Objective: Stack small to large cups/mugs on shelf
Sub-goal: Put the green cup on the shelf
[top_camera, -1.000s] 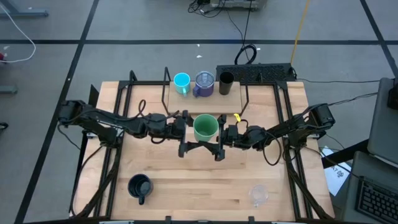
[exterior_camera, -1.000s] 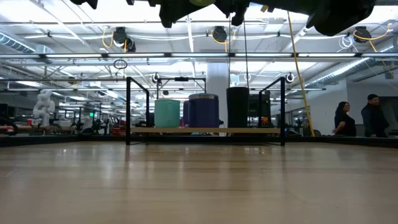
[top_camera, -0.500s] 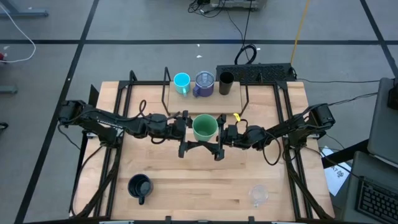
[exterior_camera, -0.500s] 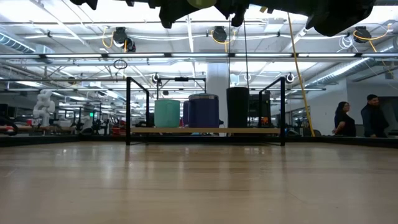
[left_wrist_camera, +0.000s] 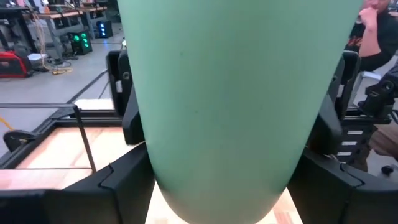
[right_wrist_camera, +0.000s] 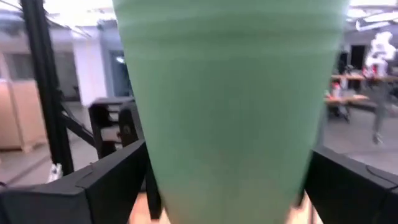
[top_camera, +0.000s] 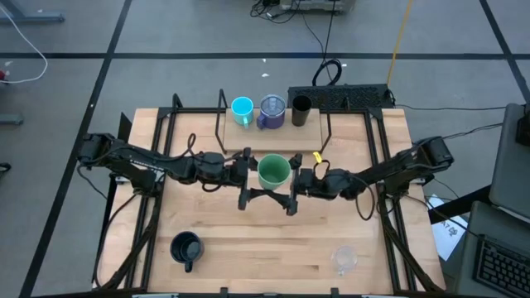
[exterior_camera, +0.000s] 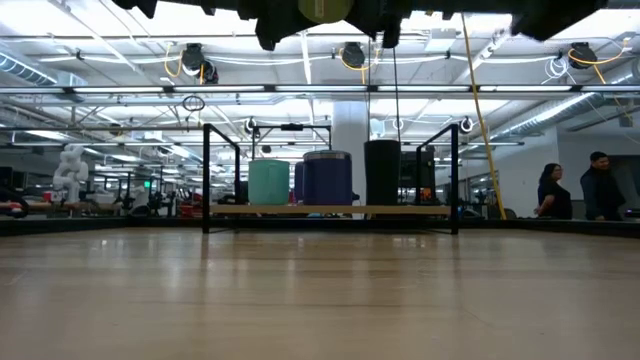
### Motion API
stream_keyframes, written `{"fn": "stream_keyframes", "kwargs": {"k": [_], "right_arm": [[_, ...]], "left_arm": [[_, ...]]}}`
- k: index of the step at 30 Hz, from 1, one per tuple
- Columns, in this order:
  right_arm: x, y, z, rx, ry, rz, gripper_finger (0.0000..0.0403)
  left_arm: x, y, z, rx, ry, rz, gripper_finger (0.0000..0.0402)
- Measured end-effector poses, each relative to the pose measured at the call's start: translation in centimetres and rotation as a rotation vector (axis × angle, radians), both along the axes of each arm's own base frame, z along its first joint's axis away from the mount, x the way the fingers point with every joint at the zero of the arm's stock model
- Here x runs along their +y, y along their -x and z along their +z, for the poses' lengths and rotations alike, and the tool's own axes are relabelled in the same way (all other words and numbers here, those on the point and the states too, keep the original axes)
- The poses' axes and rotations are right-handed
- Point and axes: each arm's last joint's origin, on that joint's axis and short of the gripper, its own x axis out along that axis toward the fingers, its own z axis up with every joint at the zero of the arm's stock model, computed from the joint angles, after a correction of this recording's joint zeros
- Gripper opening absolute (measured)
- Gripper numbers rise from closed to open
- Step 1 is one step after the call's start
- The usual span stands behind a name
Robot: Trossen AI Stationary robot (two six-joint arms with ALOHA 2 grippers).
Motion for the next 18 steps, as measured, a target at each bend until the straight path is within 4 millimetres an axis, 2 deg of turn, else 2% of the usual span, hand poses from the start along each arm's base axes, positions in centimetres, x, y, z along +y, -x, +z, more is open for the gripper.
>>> {"fn": "stream_keyframes", "kwargs": {"k": [5, 10, 14, 18], "right_arm": [[0.2, 1.6, 1.3, 0.107, -0.013, -0.012, 0.0396], [0.3, 4.2, 2.8, 0.246, -0.101, 0.012, 0.0394], [0.7, 5.9, 4.8, 0.349, -0.147, 0.010, 0.0393], [1.4, 6.7, 7.5, 0.441, -0.127, -0.016, 0.0393]], "left_arm": [[-0.2, 0.0, 0.1, -0.010, -0.007, -0.003, 0.0298], [-0.2, 0.0, 0.2, -0.015, -0.014, -0.004, 0.0298], [-0.1, 0.0, 0.1, -0.012, -0.022, 0.015, 0.0298], [0.1, 0.0, 0.0, 0.007, -0.024, 0.041, 0.0298]]}}
